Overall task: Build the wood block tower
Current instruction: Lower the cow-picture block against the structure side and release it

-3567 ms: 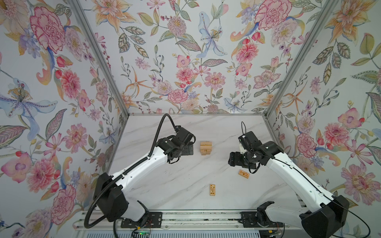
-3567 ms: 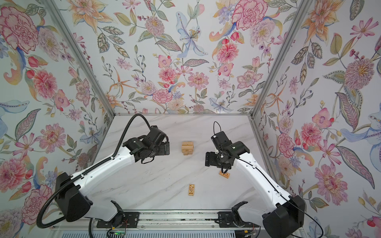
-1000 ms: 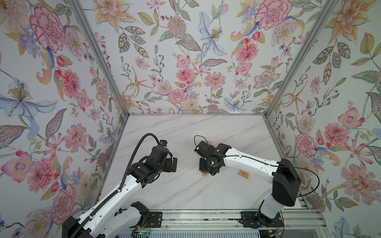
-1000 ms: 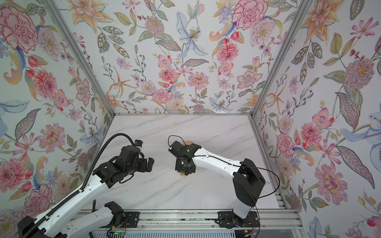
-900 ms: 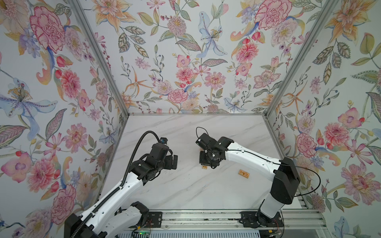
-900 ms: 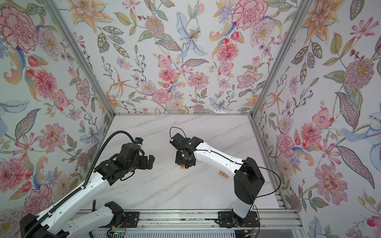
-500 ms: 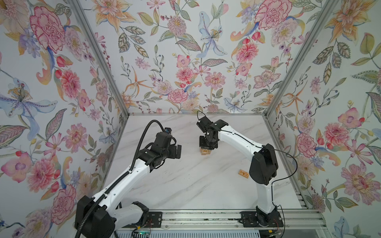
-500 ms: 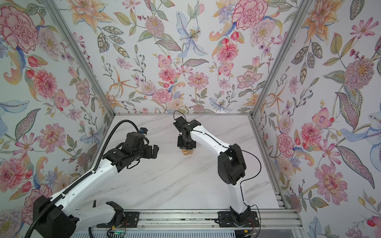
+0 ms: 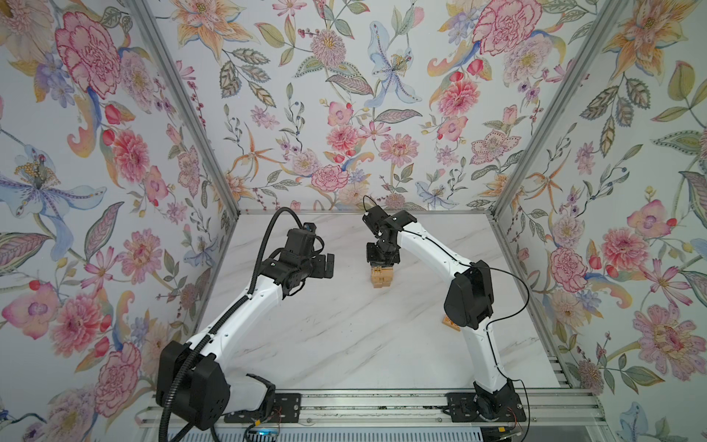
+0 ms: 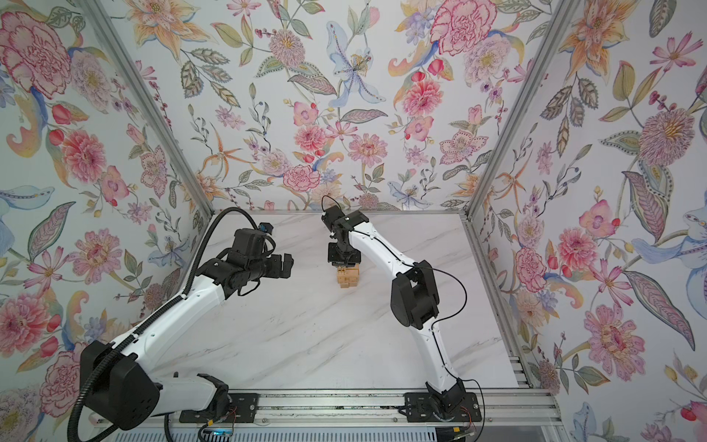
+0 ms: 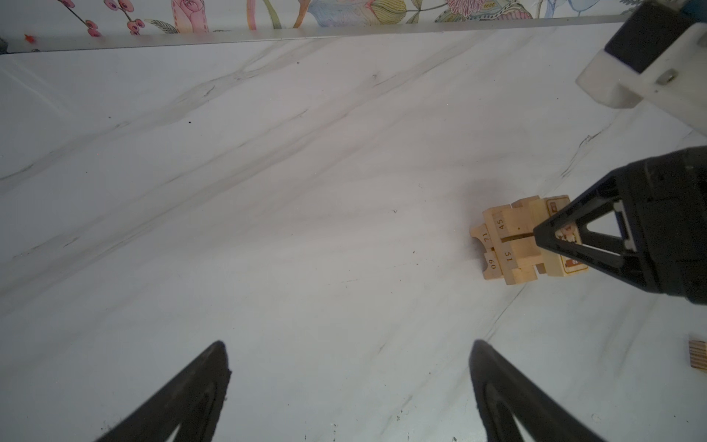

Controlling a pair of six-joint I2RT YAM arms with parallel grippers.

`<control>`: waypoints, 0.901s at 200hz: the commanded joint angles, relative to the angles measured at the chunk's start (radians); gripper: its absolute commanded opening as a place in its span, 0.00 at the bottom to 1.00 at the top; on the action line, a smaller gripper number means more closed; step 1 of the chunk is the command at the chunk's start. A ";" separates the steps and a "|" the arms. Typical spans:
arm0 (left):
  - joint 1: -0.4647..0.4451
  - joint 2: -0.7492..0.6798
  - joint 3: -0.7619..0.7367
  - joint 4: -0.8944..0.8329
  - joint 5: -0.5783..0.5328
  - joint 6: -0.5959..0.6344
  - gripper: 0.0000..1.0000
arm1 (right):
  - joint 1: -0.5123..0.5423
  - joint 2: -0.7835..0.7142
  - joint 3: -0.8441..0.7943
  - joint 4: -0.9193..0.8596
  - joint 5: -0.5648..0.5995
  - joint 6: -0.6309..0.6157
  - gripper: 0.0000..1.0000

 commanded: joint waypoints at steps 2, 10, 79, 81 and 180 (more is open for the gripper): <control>0.019 0.021 0.033 0.007 0.028 0.029 0.99 | 0.001 0.017 0.025 -0.047 -0.002 -0.010 0.23; 0.023 0.025 0.035 0.008 0.031 0.032 0.99 | 0.001 0.018 0.024 -0.048 -0.001 -0.011 0.23; 0.043 0.033 0.040 0.007 0.054 0.054 0.99 | -0.029 0.034 0.030 -0.052 0.011 -0.003 0.24; 0.043 0.031 0.040 0.006 0.053 0.054 0.99 | -0.028 0.034 0.030 -0.052 0.010 -0.003 0.24; 0.066 0.044 0.053 -0.003 0.061 0.064 0.99 | -0.031 0.079 0.093 -0.075 -0.001 -0.010 0.26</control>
